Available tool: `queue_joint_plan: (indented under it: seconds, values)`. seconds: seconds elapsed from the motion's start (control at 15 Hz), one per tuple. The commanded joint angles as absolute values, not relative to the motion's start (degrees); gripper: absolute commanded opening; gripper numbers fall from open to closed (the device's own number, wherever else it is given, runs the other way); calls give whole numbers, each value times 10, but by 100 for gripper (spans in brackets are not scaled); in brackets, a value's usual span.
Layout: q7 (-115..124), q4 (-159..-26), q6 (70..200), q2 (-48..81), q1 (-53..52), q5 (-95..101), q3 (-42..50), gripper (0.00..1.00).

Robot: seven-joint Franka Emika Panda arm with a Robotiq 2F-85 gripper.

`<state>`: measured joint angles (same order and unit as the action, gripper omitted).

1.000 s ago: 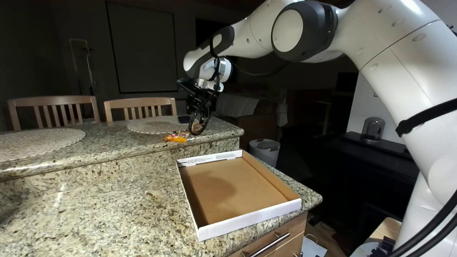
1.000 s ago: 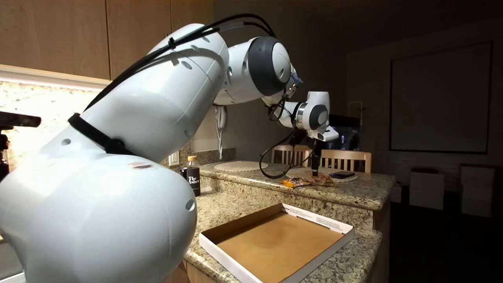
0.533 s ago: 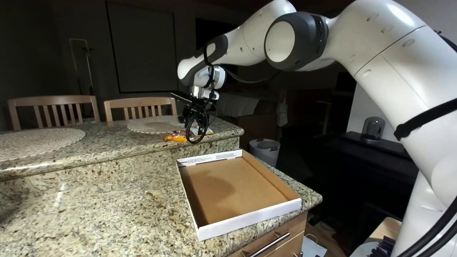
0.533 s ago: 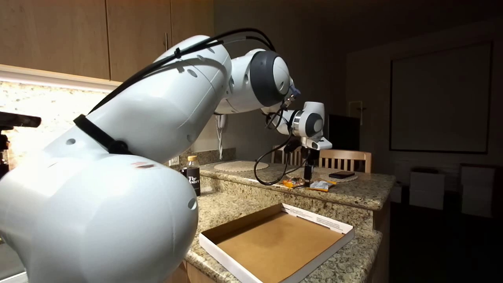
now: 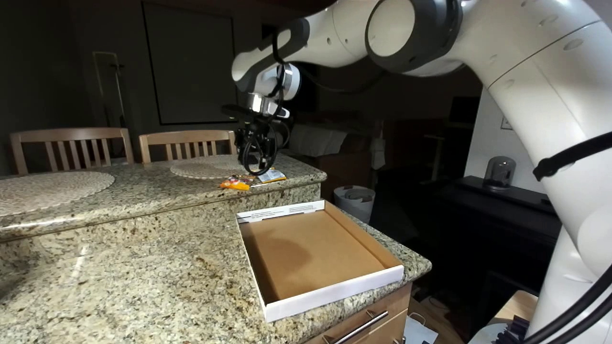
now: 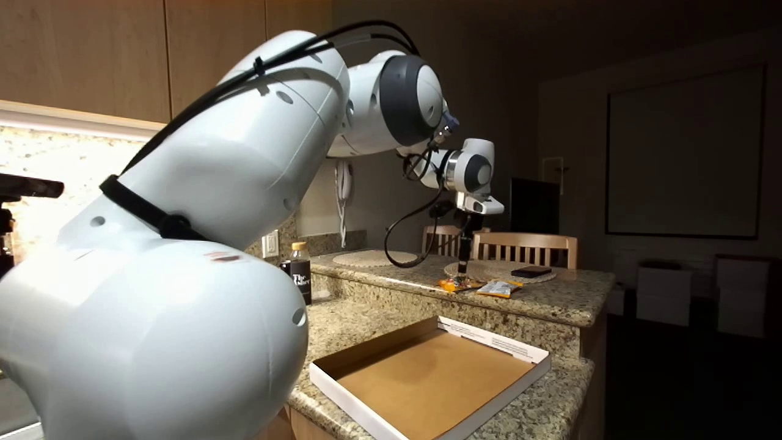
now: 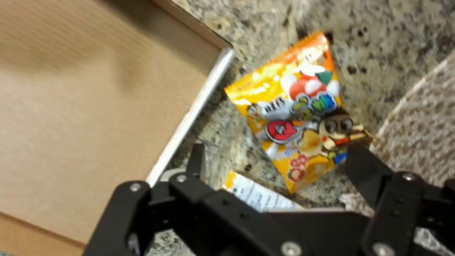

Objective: Remove the objects from the box

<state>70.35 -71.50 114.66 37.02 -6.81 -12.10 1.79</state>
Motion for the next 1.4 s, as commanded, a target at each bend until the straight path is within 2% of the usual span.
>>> queue_joint_plan:
  seconds: [0.0, 0.27, 0.53, 1.07, 1.33]
  values:
    - [639, -849, 1069, 245, -63, -114, -3, 100]
    - [588, -950, 962, 140, -68, -65, 3, 100]
    - [536, -1064, 935, 33, -78, 28, -8, 100]
    - [367, -1308, 963, -209, -61, 142, -43, 100]
    - [255, -1362, 1010, -276, -45, 178, -37, 100]
